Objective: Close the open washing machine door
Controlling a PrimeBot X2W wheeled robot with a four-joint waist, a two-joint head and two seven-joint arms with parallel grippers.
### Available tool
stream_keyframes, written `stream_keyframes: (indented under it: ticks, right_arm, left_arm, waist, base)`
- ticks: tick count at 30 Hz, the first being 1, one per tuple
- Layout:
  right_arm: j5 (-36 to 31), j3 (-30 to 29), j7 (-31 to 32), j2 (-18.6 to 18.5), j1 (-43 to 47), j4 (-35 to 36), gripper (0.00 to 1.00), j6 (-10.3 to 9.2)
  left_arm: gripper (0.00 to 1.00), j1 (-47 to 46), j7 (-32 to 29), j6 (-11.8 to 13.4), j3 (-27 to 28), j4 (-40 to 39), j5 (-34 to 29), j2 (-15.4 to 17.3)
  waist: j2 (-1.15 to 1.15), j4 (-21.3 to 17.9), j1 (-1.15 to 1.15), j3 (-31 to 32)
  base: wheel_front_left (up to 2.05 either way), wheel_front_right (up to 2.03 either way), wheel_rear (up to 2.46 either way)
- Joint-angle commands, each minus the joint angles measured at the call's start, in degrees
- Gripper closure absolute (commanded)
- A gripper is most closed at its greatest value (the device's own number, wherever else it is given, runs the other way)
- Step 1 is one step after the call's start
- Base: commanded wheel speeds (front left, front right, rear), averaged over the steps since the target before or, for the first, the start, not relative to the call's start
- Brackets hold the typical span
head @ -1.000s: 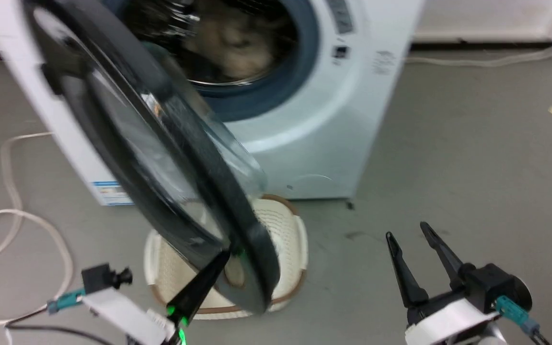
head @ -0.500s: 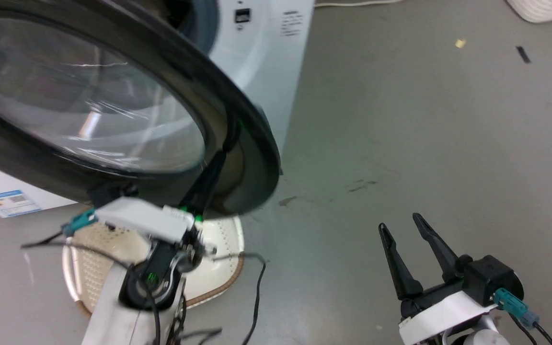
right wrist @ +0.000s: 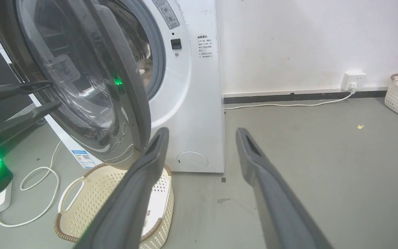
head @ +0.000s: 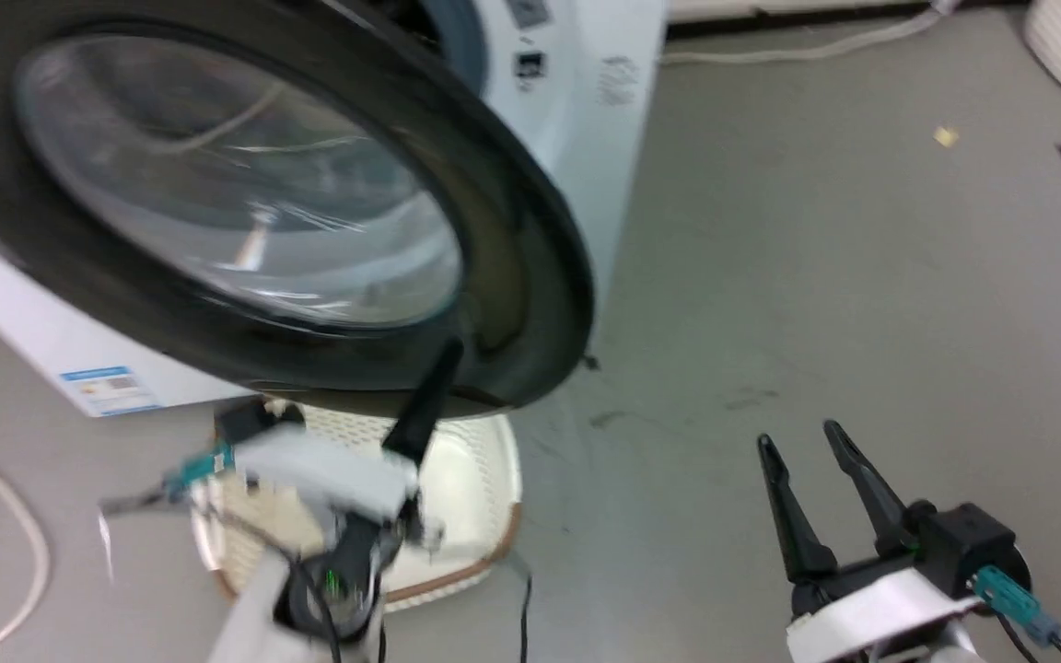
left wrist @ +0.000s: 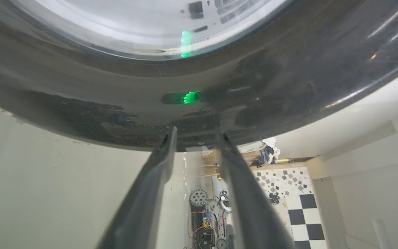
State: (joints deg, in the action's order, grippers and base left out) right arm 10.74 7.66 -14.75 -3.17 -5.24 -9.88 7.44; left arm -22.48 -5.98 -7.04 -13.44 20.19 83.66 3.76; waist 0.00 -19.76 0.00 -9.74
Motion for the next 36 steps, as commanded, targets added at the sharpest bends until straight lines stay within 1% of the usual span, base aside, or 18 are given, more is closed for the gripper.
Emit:
stream_keyframes:
  ticks: [1,3,5,7,8,10,12,14,17,19,22,23,26,29,32,33,34,36]
  right_arm:
    - [0.0,-0.5,-0.2,0.0,1.2,0.5,0.0,0.05]
    - [-0.1,-1.0,-0.2,-0.3,2.1,0.9,0.0,0.05]
    - [-0.2,-1.2,-0.2,-0.5,3.1,1.3,0.0,0.05]
    - [-0.2,-1.3,-0.2,-0.7,3.8,1.7,0.0,0.05]
    - [-0.2,-1.4,-0.2,-0.9,4.2,2.0,0.0,0.05]
    - [-0.1,-1.6,-0.2,-1.1,4.8,2.4,0.0,0.05]
    - [-0.3,-1.8,-0.2,-1.2,5.5,2.8,0.0,0.05]
    - [-0.5,-1.7,-0.2,-1.2,5.9,3.1,0.0,0.05]
    - [-0.7,-1.6,-0.2,-1.2,6.3,3.6,0.0,0.05]
    - [-1.0,-1.5,-0.2,-1.4,6.5,3.9,0.0,0.05]
    - [-1.5,-0.8,-0.2,-1.9,6.6,4.1,0.0,0.05]
    - [-1.5,-0.7,-0.2,-2.0,6.7,4.1,0.0,0.05]
    - [-1.6,-0.6,-0.2,-2.2,6.9,4.1,0.0,0.05]
    - [-2.1,-0.4,-0.2,-2.4,6.7,4.3,0.0,0.05]
    - [-2.3,1.1,-0.2,-3.2,6.3,4.1,0.0,0.05]
    - [-2.3,1.9,-0.2,-3.8,6.0,3.8,0.67,0.05]
    - [-2.2,2.3,-0.2,-4.4,5.4,3.7,1.0,0.05]
    - [-2.2,2.8,-0.2,-5.5,3.8,3.7,1.0,0.05]
  left_arm:
    - [0.0,3.2,0.7,-0.4,-0.8,-1.5,-1.2,0.9]
    - [0.0,6.6,2.1,-0.4,-1.8,-4.4,-3.4,2.5]
    - [0.0,10.0,4.7,-0.4,-2.9,-7.0,-7.9,5.4]
    - [0.0,12.8,8.5,-0.4,-3.9,-8.4,-14.6,8.8]
    - [0.0,13.7,10.6,0.2,-4.9,-8.7,-19.3,10.9]
    - [0.0,15.2,15.0,3.3,-6.9,-8.8,-29.0,14.3]
    - [0.0,16.1,18.7,7.7,-7.4,-8.8,-36.6,15.9]
    - [0.0,16.9,20.3,11.2,-7.5,-9.7,-43.2,16.7]
    - [0.0,18.4,20.9,14.6,-4.6,-12.9,-50.0,15.9]
    - [0.0,19.8,20.9,15.6,-2.6,-15.8,-55.8,15.4]
    - [0.0,21.8,21.0,16.4,-2.2,-18.6,-65.0,15.8]
    - [0.0,22.5,21.0,16.7,-2.1,-19.5,-66.8,15.2]
    - [0.0,24.4,21.0,16.6,-0.4,-22.0,-68.8,12.7]
    - [0.0,25.8,21.0,15.5,1.2,-22.3,-69.5,10.9]
    - [0.0,26.3,21.0,13.9,2.6,-21.8,-69.4,9.4]
    - [0.0,26.2,21.0,13.2,3.0,-21.3,-69.2,8.9]
    - [0.0,26.1,21.0,12.6,3.3,-20.7,-68.7,8.5]
    - [0.0,25.3,21.0,11.3,3.7,-19.8,-68.4,7.8]
  waist:
    - [0.0,3.9,0.0,3.2]
    - [0.0,6.3,0.0,4.7]
    - [0.0,8.6,0.0,6.0]
    - [0.0,10.8,0.0,7.0]
    - [0.0,12.0,0.0,7.5]
    - [0.0,14.0,0.0,8.2]
    - [0.0,15.9,0.0,8.9]
    - [0.0,17.3,0.0,9.3]
    - [0.0,19.3,0.0,9.6]
    - [0.0,20.4,0.0,9.6]
    - [0.0,21.7,0.0,9.7]
    - [0.0,22.1,0.0,9.7]
    - [0.0,22.8,0.0,9.8]
    - [0.0,23.1,0.0,9.8]
    - [0.0,23.4,0.0,9.3]
    - [0.0,23.6,0.0,8.9]
    - [0.0,23.7,0.0,8.4]
    - [0.0,24.2,0.0,7.0]
  base:
    - [0.0,0.0,0.0]
    - [0.0,0.0,0.0]
    - [0.0,0.0,0.0]
    - [0.0,0.0,0.0]
    - [0.0,0.0,0.0]
    - [0.0,0.0,0.0]
    - [0.0,0.0,0.0]
    - [0.0,0.0,0.0]
    - [0.0,0.0,0.0]
    - [0.0,0.0,0.0]
    - [0.0,0.0,0.0]
    - [0.0,0.0,0.0]
    - [0.0,0.0,0.0]
    - [0.0,0.0,0.0]
    - [0.0,0.0,0.0]
    - [0.0,0.0,0.0]
    - [0.0,0.0,0.0]
    - [0.0,0.0,0.0]
